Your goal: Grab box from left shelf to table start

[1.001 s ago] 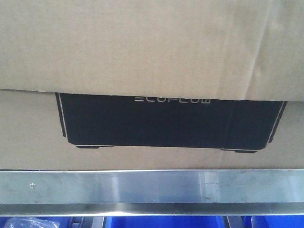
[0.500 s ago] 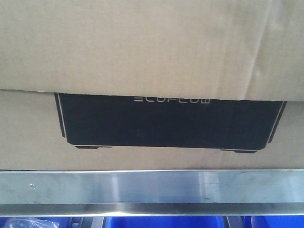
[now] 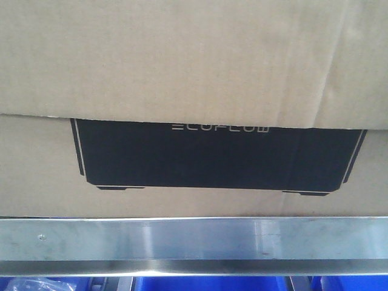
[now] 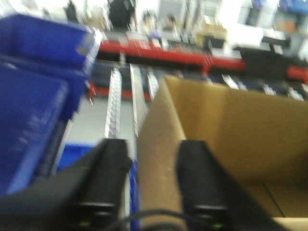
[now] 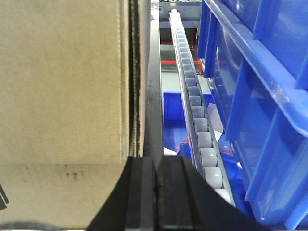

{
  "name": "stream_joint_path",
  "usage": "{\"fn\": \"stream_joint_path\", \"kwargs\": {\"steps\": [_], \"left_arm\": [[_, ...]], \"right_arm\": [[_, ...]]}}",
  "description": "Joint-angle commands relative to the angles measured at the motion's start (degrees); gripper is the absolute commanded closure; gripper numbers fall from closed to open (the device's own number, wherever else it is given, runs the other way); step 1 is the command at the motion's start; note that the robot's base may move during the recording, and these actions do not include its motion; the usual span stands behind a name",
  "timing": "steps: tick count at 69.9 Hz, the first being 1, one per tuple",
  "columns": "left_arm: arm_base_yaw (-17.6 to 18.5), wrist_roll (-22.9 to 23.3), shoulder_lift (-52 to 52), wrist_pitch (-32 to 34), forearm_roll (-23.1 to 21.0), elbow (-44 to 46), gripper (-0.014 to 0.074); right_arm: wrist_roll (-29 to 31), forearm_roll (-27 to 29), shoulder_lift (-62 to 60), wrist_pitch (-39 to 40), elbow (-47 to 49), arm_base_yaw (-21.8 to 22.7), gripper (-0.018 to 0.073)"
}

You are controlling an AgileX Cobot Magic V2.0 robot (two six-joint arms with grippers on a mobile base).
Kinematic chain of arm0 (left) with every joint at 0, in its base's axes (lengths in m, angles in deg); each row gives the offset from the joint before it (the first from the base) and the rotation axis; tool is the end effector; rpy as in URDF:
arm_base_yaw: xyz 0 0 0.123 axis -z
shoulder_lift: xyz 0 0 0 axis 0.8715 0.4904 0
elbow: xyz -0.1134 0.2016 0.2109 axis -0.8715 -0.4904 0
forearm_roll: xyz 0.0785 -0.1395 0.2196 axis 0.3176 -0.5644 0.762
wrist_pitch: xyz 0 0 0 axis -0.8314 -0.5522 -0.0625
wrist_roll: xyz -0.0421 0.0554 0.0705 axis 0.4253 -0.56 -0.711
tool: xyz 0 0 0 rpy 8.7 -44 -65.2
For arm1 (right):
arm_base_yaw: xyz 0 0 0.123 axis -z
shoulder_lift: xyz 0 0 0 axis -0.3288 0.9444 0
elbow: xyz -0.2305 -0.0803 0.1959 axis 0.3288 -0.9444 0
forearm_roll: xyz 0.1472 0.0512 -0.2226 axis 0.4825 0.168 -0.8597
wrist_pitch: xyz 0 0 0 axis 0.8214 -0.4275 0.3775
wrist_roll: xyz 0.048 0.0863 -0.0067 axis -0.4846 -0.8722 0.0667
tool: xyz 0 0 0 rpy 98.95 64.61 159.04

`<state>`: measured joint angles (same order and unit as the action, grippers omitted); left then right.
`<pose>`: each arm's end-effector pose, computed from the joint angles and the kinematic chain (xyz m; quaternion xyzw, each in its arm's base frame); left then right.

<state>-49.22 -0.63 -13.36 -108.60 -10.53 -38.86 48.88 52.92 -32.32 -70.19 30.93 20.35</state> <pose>0.0623 -0.0161 0.4047 0.0350 0.7037 -0.1303 0.6976 0.0568 -0.0003 0.1932 0.0272 0.7197 0.0191 0.6935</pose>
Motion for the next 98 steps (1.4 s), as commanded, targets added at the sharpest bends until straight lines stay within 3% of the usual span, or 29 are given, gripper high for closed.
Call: {"fn": "stream_joint_path", "kwargs": {"steps": [1,9,20,43,58,74,98], "left_arm": [[2.5,-0.3,6.3,-0.9,-0.2,6.5,0.0239],[6.2,-0.3,15.3,-7.1,-0.3,13.3,0.0218],[10.0,-0.3,25.9,-10.3,-0.3,21.0,0.0218],[10.6,0.2,44.1,-14.8,0.8,33.2,0.0317],[10.4,1.7,48.3,-14.9,2.9,35.7,0.0317],[10.4,8.9,50.7,-15.4,11.7,36.6,0.0317],[10.4,10.9,51.7,-17.5,13.3,36.8,0.0316]], "right_arm": [[-0.1,-0.1,-0.7,5.3,1.0,-0.3,0.0502],[-0.1,-0.1,-0.7,5.3,1.0,-0.3,0.0502],[-0.1,-0.1,-0.7,5.3,1.0,-0.3,0.0502],[-0.1,-0.1,-0.7,5.3,1.0,-0.3,0.0502],[-0.1,-0.1,-0.7,5.3,1.0,-0.3,0.0502],[-0.1,-0.1,-0.7,5.3,1.0,-0.3,0.0502],[-0.1,-0.1,-0.7,5.3,1.0,-0.3,0.0502]]}}
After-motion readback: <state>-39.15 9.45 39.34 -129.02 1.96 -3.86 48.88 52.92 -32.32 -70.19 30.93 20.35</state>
